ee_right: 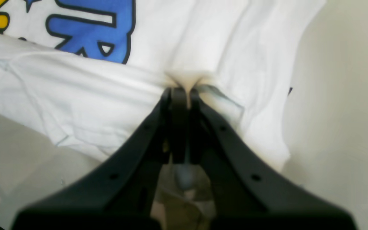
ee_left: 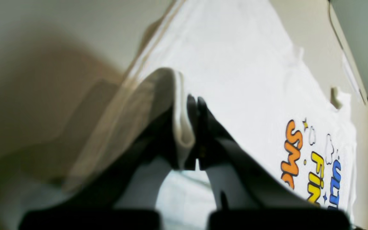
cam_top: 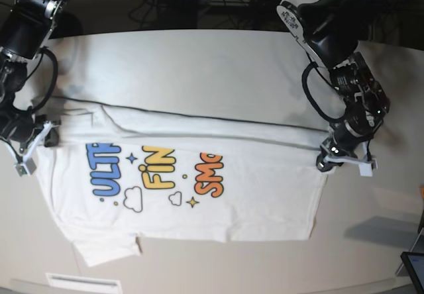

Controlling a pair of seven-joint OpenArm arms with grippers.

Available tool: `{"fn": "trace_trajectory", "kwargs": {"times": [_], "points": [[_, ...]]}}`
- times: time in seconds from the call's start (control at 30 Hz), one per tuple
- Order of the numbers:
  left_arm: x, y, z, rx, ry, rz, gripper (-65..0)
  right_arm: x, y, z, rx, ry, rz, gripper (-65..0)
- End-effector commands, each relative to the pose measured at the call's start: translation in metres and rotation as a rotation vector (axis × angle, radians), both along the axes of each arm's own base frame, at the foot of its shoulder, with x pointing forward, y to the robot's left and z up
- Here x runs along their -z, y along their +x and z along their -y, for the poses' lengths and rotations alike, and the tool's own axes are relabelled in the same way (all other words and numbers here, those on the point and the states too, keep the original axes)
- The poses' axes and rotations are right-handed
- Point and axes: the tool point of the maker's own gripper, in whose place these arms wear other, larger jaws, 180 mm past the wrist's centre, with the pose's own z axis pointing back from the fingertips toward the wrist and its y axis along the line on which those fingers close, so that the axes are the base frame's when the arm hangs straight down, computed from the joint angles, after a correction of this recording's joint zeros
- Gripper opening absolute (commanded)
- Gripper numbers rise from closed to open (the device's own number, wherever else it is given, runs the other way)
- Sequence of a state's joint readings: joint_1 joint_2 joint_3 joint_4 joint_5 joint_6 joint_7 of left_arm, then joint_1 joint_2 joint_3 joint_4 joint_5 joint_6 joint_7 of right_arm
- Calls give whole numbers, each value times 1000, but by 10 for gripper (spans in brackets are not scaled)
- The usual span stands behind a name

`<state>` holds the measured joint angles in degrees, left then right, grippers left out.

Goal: Fold the T-shirt properly
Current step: 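Lift and drag the shoulder edge toward the hem with both grippers, then lower the folded edge onto the shirt and hold with both grippers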

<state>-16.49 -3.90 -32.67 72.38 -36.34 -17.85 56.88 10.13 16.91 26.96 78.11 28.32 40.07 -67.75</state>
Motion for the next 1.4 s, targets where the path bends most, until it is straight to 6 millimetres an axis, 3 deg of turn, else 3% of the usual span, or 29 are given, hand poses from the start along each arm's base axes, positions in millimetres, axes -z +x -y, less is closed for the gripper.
{"fn": "trace_trajectory", "kwargs": {"times": [0.0, 0.23, 0.43, 0.5, 0.57, 0.7, 0.8, 0.97, 1.03, 1.17, 1.23, 1.33, 1.37], "points": [[-16, 13, -6, -8, 15, 58, -650, -18, 17, 7, 5, -10, 68, -647], [-6, 13, -5, -29, -5, 35, -650, -11, 31, -10, -66, 1, 84, -647], [-17, 18, -18, -37, 22, 55, -650, -19, 46, -8, -44, 28, 155, -624], [-22, 20, -26, -41, 41, 59, -642, -22, 48, 0, -36, 5, 168, -561], [-31, 25, -31, -42, 54, 76, -569, -25, 53, 4, -33, -23, 176, -473], [-45, 30, -45, -52, 83, 97, -361, -27, 58, 10, -31, -72, 182, -293], [-53, 30, -59, -67, 114, 110, -316, -38, 66, 15, -25, -93, 255, -222], [-78, 32, -91, -130, 209, 201, -316, -46, 73, 26, -46, -234, 334, -225], [-75, 26, -86, -69, 278, 177, -317, -49, 67, 29, -73, -323, 366, -225], [-79, 7, -54, 76, 430, 196, -334, -58, 49, 12, -133, -425, 436, -239], [-85, -13, -46, 85, 490, 263, -428, -61, 28, 0, -171, -494, 441, -306], [-85, -41, -39, 98, 534, 298, -650, -58, -5, -22, -205, -553, 421, -457], [-82, -46, -39, 103, 538, 290, -650, -55, -13, -25, -208, -571, 398, -509]]}}
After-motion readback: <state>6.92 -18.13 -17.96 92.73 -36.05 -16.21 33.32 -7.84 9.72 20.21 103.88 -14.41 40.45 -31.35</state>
